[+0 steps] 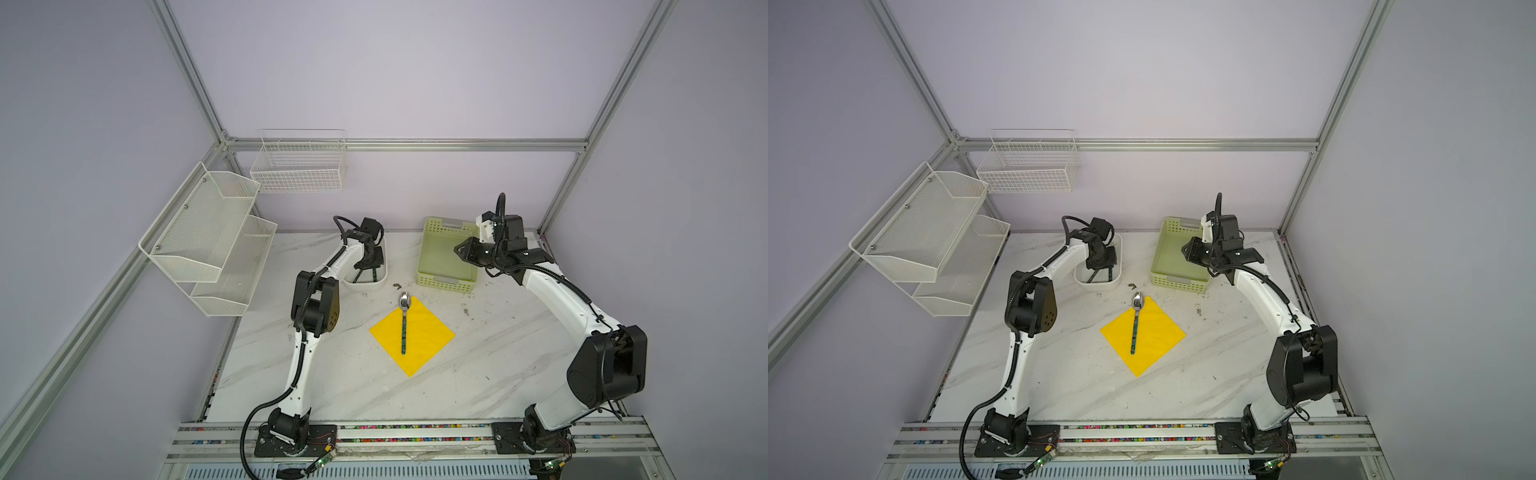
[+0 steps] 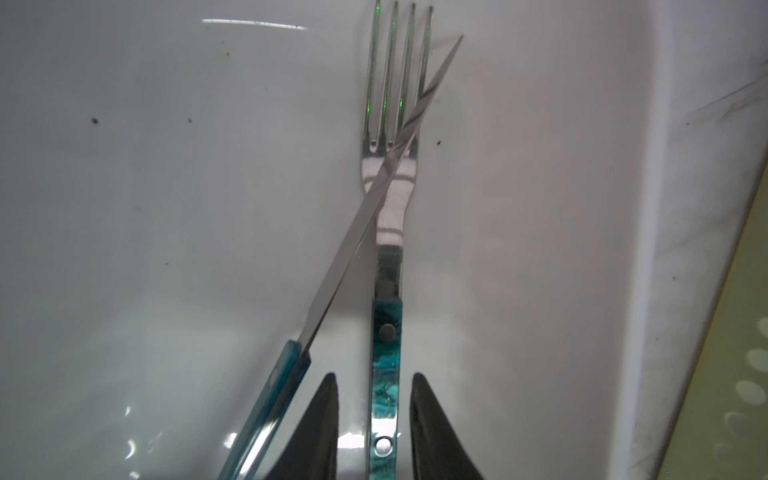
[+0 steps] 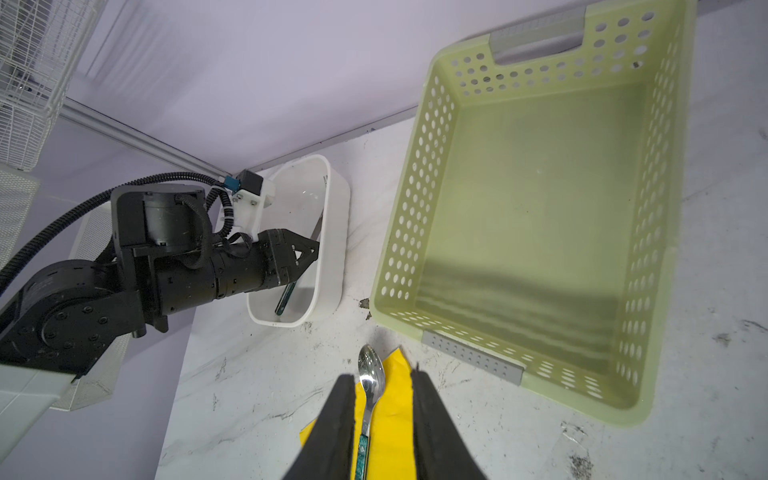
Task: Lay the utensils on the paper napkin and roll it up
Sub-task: 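Lower the left gripper onto the green-handled fork and close on its handle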
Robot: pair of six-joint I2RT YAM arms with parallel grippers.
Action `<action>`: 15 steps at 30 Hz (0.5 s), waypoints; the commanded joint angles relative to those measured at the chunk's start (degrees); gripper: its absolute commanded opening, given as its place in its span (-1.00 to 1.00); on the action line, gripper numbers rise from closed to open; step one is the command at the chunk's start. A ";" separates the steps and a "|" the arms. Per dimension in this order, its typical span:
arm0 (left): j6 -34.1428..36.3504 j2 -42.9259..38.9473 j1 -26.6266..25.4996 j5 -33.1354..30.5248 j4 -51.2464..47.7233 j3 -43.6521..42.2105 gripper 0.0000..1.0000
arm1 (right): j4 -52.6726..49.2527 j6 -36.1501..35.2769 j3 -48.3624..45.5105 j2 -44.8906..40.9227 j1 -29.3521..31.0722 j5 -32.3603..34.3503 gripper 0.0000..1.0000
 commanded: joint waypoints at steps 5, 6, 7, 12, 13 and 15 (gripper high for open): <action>-0.63 1.72 -0.50 -2.26 3.15 5.11 -0.42 | -1.68 -0.94 1.21 -0.81 0.25 0.70 -0.43; -0.54 2.08 -0.48 -2.28 3.23 5.03 -0.42 | -1.60 -0.97 0.96 -0.90 0.27 0.59 -0.42; -0.45 2.26 -0.50 -2.19 3.24 4.98 -0.42 | -1.59 -0.97 0.90 -1.00 0.29 0.35 -0.42; -0.08 3.04 -0.59 -2.76 3.40 4.42 -0.46 | -1.51 -1.02 0.74 -1.32 0.25 -0.59 -0.41; -0.02 3.04 -0.59 -2.80 3.61 4.26 -0.47 | -1.50 -1.01 0.67 -1.51 0.25 -0.50 -0.41; 0.24 2.96 -0.68 -2.90 3.97 3.82 -0.53 | -1.50 -1.00 0.36 -1.79 0.24 -0.25 -0.41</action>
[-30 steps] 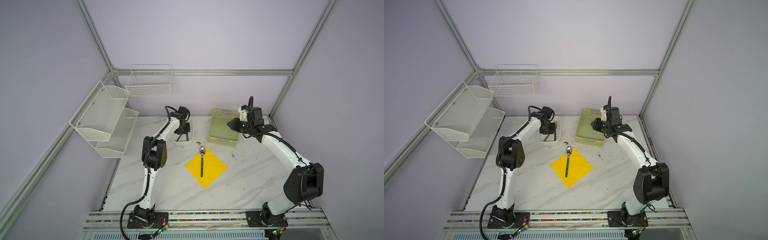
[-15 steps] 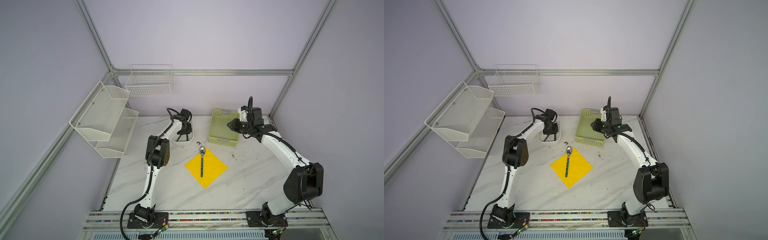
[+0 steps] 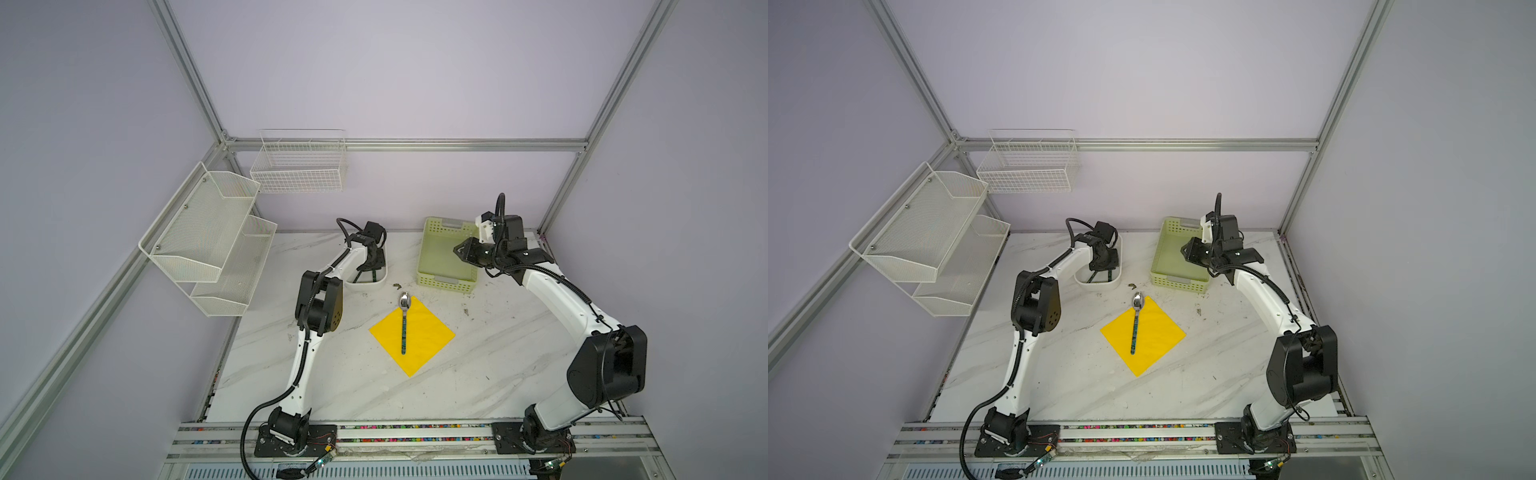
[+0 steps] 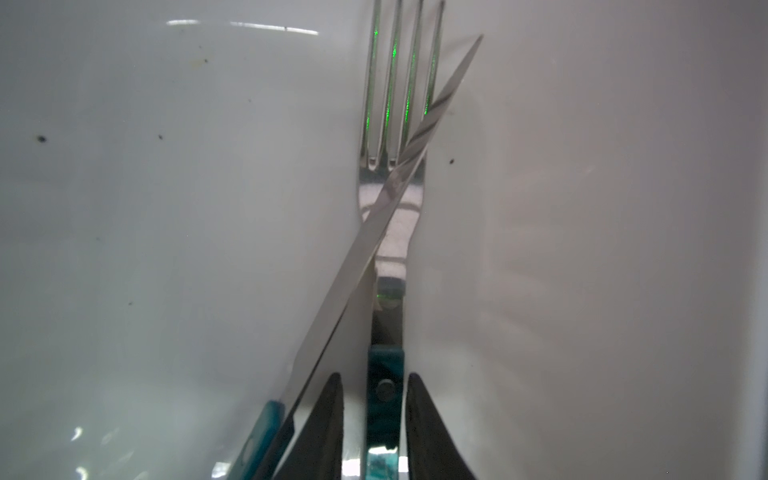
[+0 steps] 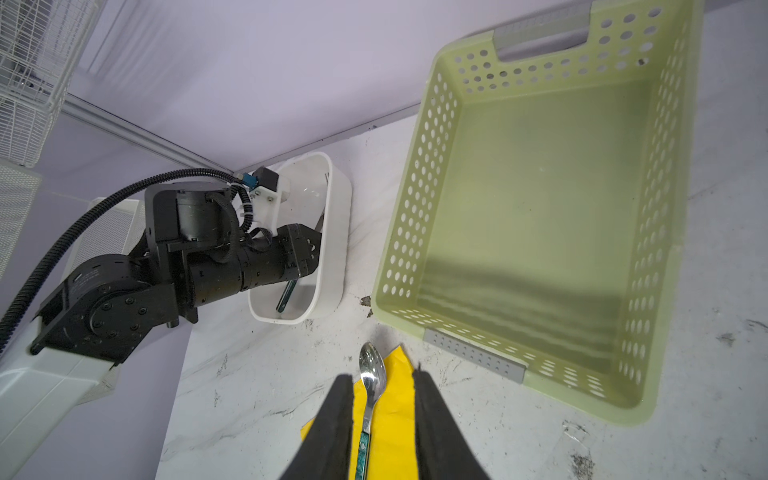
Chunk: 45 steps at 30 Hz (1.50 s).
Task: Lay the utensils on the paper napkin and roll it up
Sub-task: 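Lower the left gripper onto the green-handled fork and close on its handle, then lift the fork out of the tray and carry it toward the napkin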
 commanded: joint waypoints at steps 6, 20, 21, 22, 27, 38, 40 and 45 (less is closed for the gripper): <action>0.54 -0.08 -0.59 -1.08 1.44 3.34 -0.70 | -1.39 -0.80 -0.03 -2.47 0.22 0.24 -0.41; 2.18 -9.41 0.15 7.09 7.05 -4.64 -0.88 | -1.39 -0.73 -0.09 -2.91 0.28 0.39 -0.41; 2.21 -10.27 0.32 8.28 7.51 -5.60 -0.89 | -1.39 -0.81 -0.09 -2.91 0.22 0.37 -0.41; 2.30 -11.05 0.42 9.38 8.13 -6.49 -0.90 | -1.39 -0.75 -0.19 -2.86 0.23 0.40 -0.41; 2.21 -15.43 1.15 13.82 11.36 -11.53 -0.92 | -1.13 -0.72 -0.44 -2.87 0.24 0.16 -0.41; 4.22 -21.20 1.78 20.19 14.34 -15.56 -0.94 | -0.34 -0.01 -0.70 -2.91 0.23 -0.05 -0.41; 4.40 -22.00 1.87 21.19 14.58 -15.82 -0.94 | -0.12 0.07 -0.79 -2.88 0.22 -0.23 -0.41; 4.84 -24.23 1.87 23.29 15.30 -17.11 -0.95 | 0.34 0.42 -1.43 -3.15 0.30 -0.27 -0.41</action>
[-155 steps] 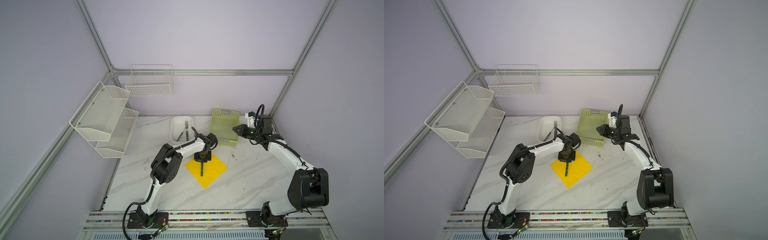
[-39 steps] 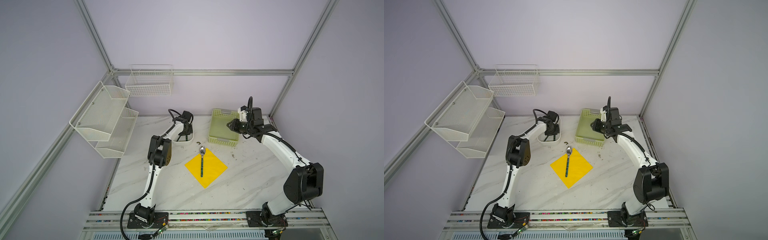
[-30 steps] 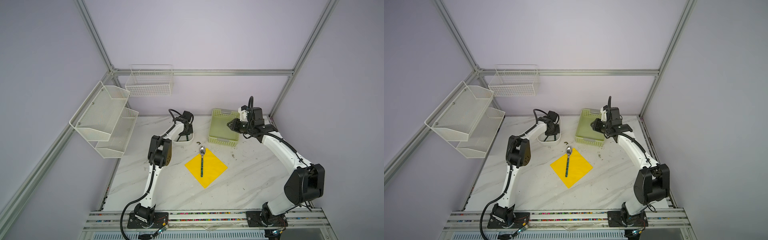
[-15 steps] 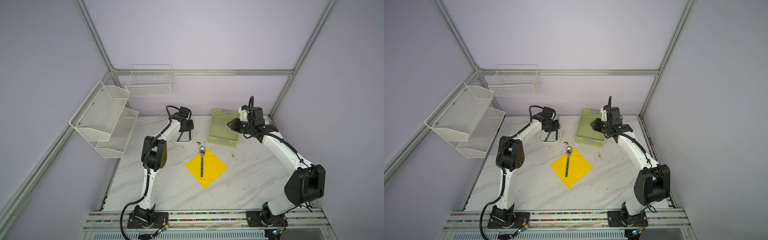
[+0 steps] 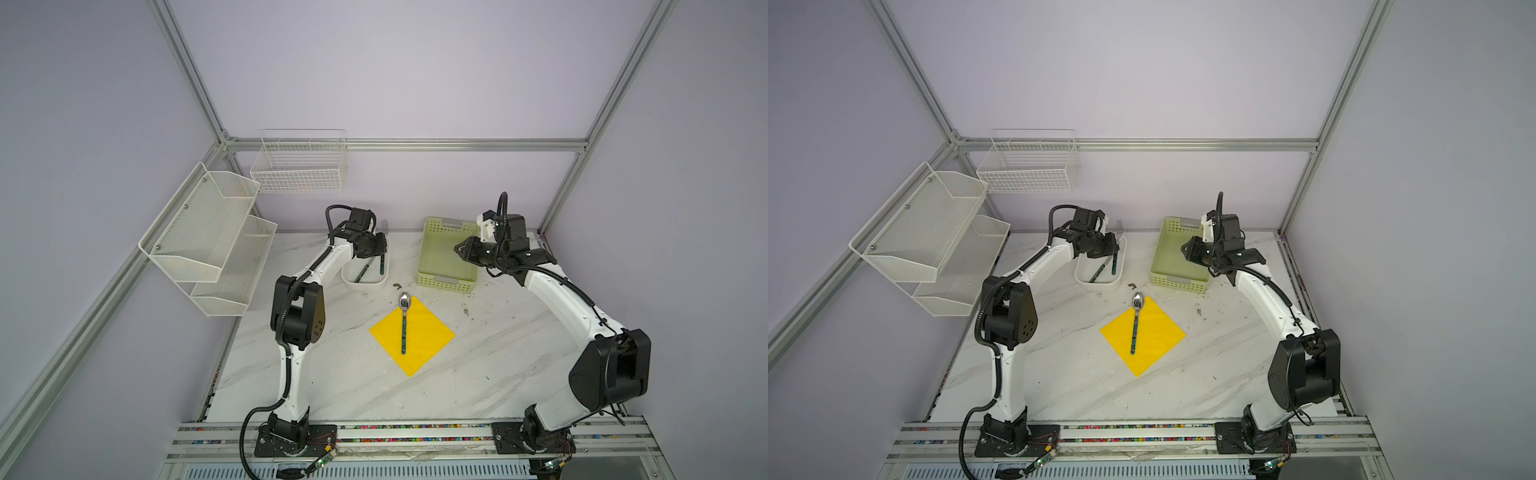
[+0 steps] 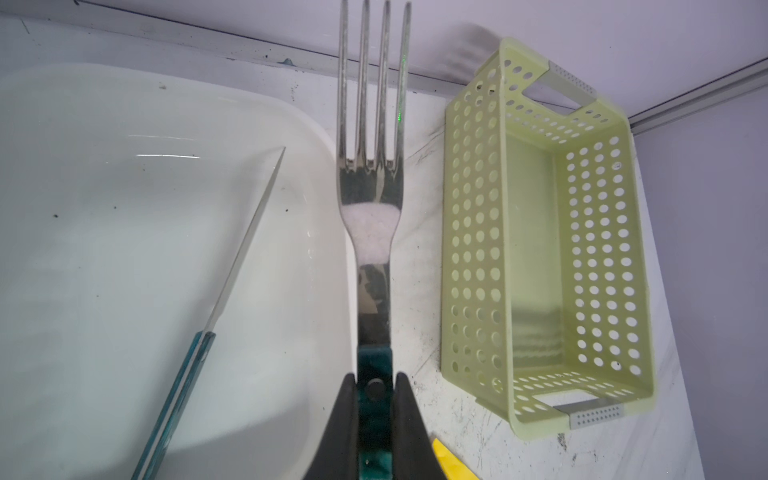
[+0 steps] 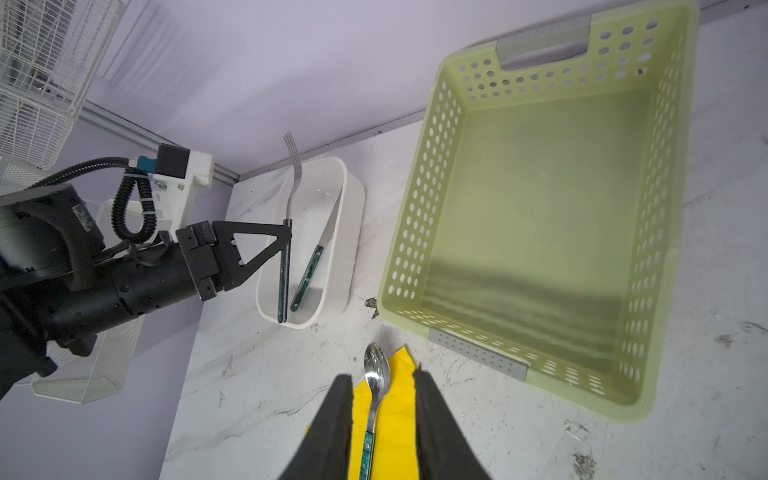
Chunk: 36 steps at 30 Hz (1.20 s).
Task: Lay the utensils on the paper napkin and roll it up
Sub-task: 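Lift the fork out of the tray and carry it toward the napkin, then lower the fork onto the napkin beside the spoon with the left gripper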
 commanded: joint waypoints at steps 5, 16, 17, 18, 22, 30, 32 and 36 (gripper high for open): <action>1.11 -7.22 0.23 3.52 3.05 -4.43 -0.96 | 0.34 0.59 -1.19 -2.08 0.18 0.17 -0.41; 0.75 -15.03 -2.36 -3.19 1.19 -14.66 -0.96 | -1.97 -3.02 0.40 -0.97 -0.03 5.65 -0.41; 0.75 -15.88 -2.86 -4.02 0.88 -15.62 -0.96 | -2.48 -3.69 0.56 -0.73 -0.06 6.61 -0.41; 0.68 -16.71 -3.39 -4.98 0.48 -16.54 -0.96 | -3.08 -4.40 0.76 -0.49 -0.20 7.43 -0.41; -0.13 -19.57 -5.79 -7.33 -0.59 -20.02 -0.96 | -3.96 -7.16 0.93 0.09 -1.58 9.62 -0.41; -4.70 -23.97 -11.85 -11.14 -1.27 -27.22 -0.96 | -3.99 -9.60 0.93 0.73 -4.18 10.35 -0.41; -6.44 -24.83 -13.44 -11.73 -1.27 -28.87 -0.96 | -3.54 -9.58 0.63 0.69 -4.23 9.55 -0.41; -9.30 -26.32 -16.90 -13.85 -1.21 -31.41 -0.96 | -3.01 -9.66 -0.12 0.04 -4.21 9.11 -0.41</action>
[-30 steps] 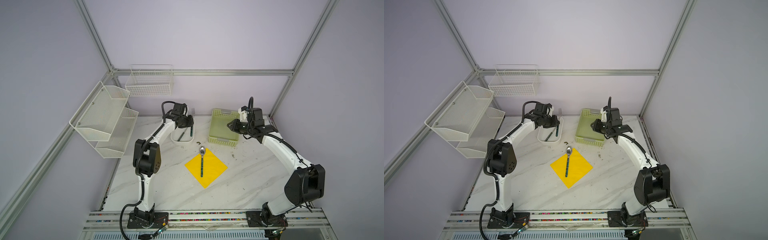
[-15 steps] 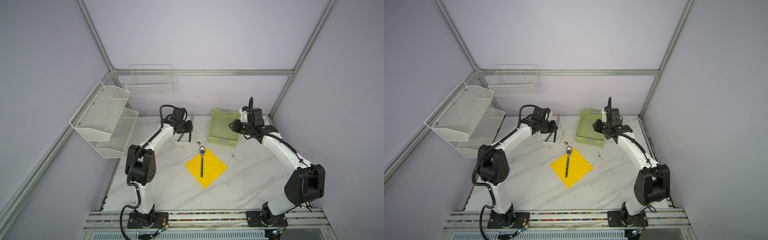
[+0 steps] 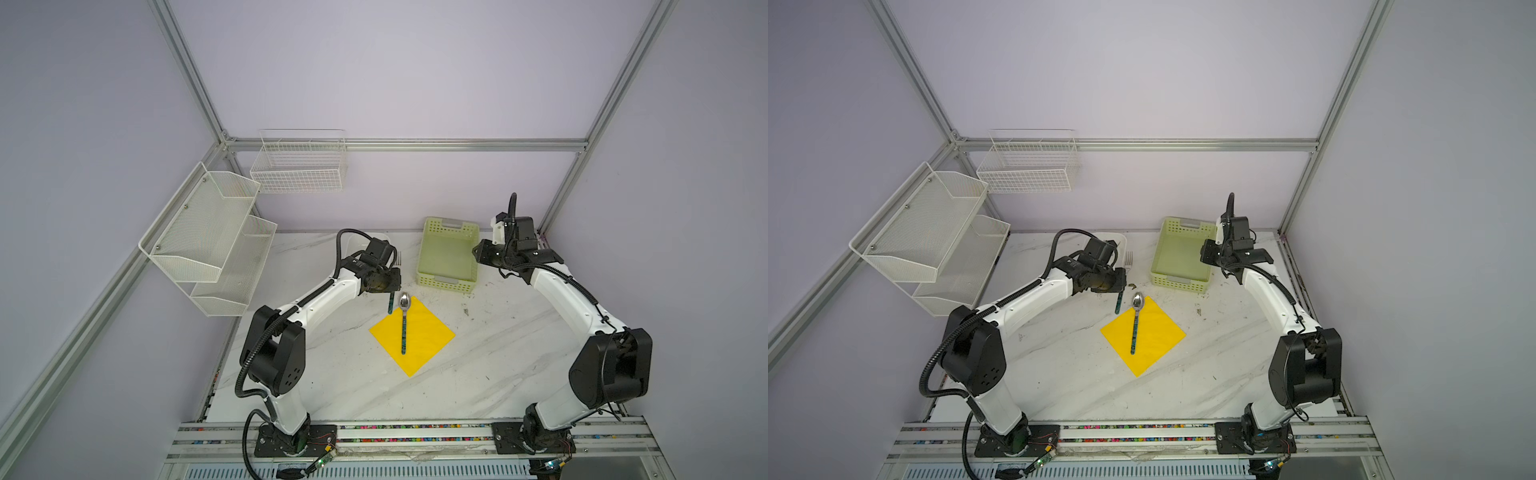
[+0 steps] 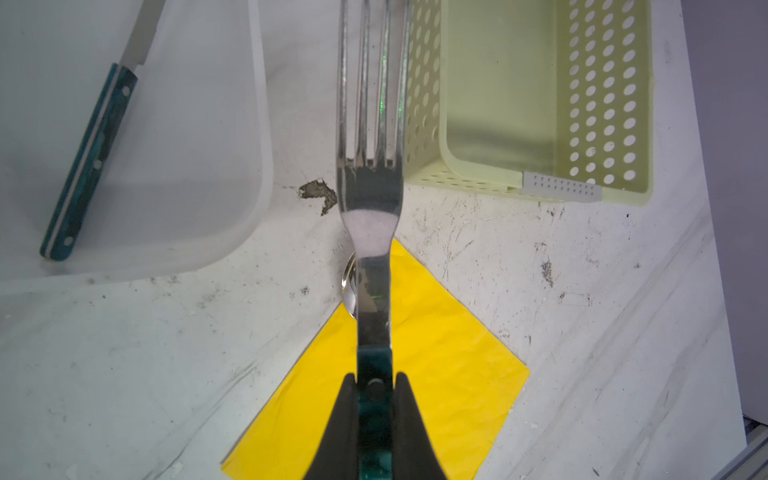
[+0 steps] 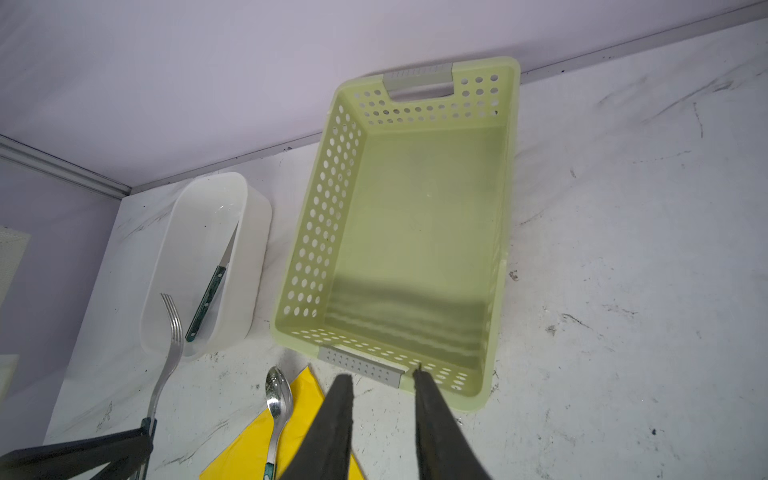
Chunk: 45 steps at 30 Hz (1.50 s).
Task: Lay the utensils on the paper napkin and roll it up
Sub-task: 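Lower the fork onto the napkin beside the spoon with the left gripper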
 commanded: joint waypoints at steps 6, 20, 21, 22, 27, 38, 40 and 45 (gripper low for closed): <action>-8.07 -4.51 -5.36 -3.01 2.60 -6.75 -0.97 | 0.39 -1.29 -0.16 -1.33 0.23 -1.28 -0.41; -12.05 -2.19 -10.93 -4.26 8.68 -11.08 -0.98 | 0.61 -0.73 -0.17 -3.20 0.24 -3.76 -0.41; -12.04 -1.78 -11.14 -4.24 8.97 -11.04 -0.98 | 0.57 -0.74 -0.16 -3.35 0.20 -3.69 -0.41; -12.06 -1.48 -11.30 -4.24 9.04 -11.00 -0.98 | 0.48 -0.70 -0.17 -3.37 0.19 -3.53 -0.41; -12.84 -0.17 -11.72 -4.41 9.79 -11.60 -0.98 | 0.40 -0.72 -0.35 -4.12 0.22 -3.59 -0.41; -13.74 2.44 -12.31 -3.39 12.04 -12.48 -0.98 | 0.31 -0.72 -0.18 -3.79 0.24 -3.68 -0.41; -13.61 2.96 -12.28 -2.90 12.51 -12.50 -0.98 | 0.31 -0.72 -0.18 -3.64 0.19 -3.68 -0.41; -13.21 3.91 -12.29 -2.44 12.96 -12.36 -0.98 | 0.31 -0.67 0.00 -3.00 0.24 -3.92 -0.41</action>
